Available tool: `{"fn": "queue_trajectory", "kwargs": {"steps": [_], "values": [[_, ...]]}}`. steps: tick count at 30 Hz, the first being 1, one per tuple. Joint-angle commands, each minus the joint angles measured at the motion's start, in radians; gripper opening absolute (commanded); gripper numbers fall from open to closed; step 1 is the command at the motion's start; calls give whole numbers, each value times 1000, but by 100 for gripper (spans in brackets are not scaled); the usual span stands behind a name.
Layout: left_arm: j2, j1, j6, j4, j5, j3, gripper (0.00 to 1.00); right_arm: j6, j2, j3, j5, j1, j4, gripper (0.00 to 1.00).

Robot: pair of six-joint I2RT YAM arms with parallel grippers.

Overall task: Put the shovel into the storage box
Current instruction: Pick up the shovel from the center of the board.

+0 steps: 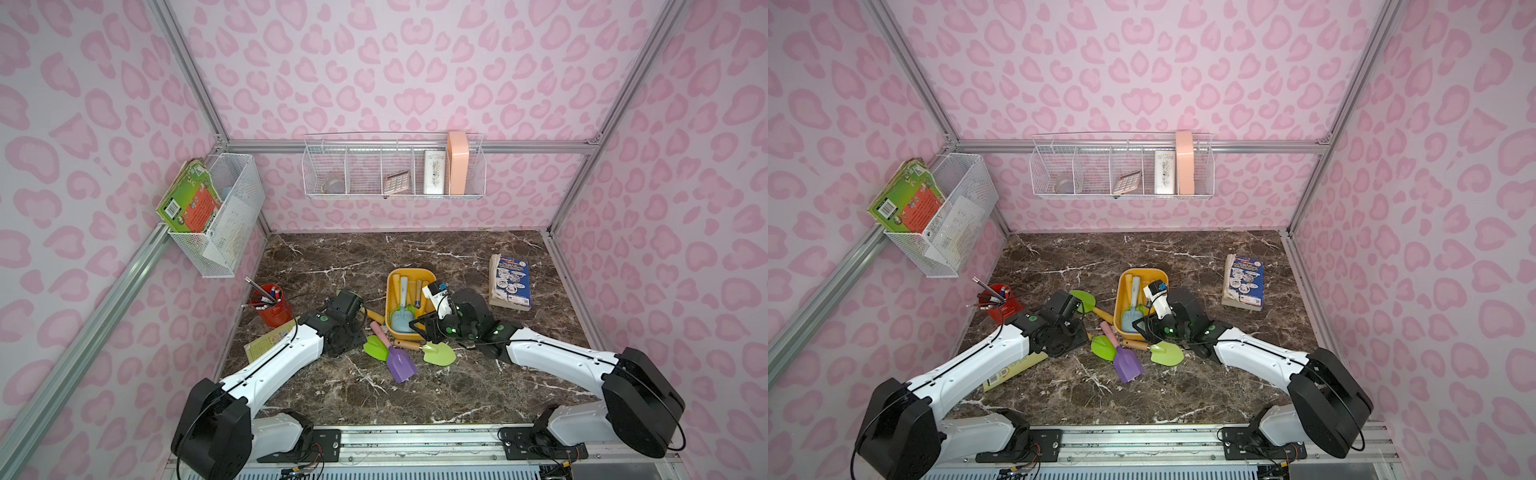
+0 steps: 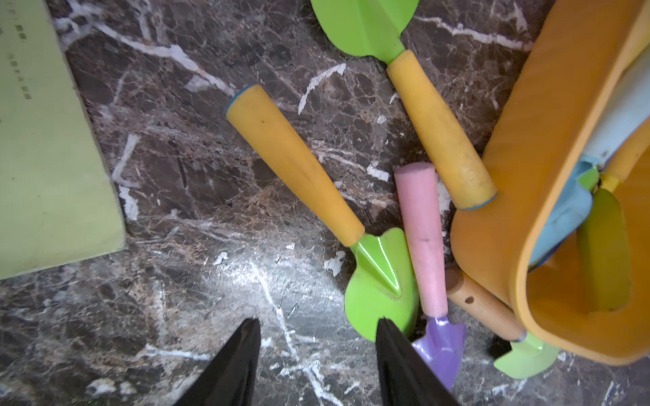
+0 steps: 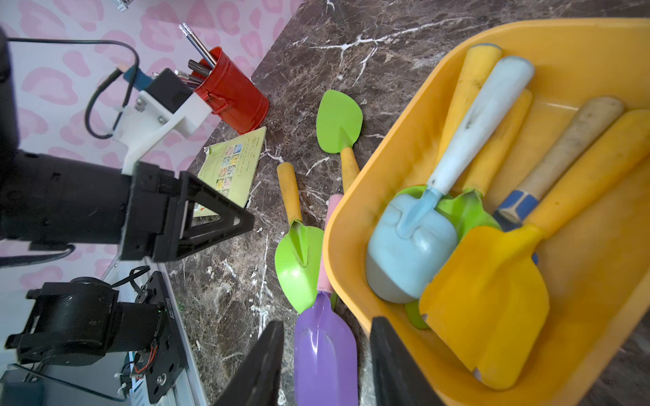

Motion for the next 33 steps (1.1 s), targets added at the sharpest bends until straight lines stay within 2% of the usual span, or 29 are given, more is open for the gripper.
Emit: {"fn": "queue_trajectory", "kwargs": {"steps": [1, 12, 21, 28, 33], "values": [[57, 11, -41, 28, 10, 22, 56, 18, -26, -20, 23, -11, 26, 43], [223, 32, -64, 87, -2, 80, 54, 34, -55, -57, 21, -29, 46, 43], [330, 41, -53, 108, -5, 114, 49, 42, -49, -73, 15, -29, 65, 43], [351, 45, -52, 125, 7, 102, 42, 52, -39, -77, 7, -33, 81, 43], [313, 45, -31, 109, -13, 106, 35, 57, -38, -78, 6, -32, 85, 43]]}}
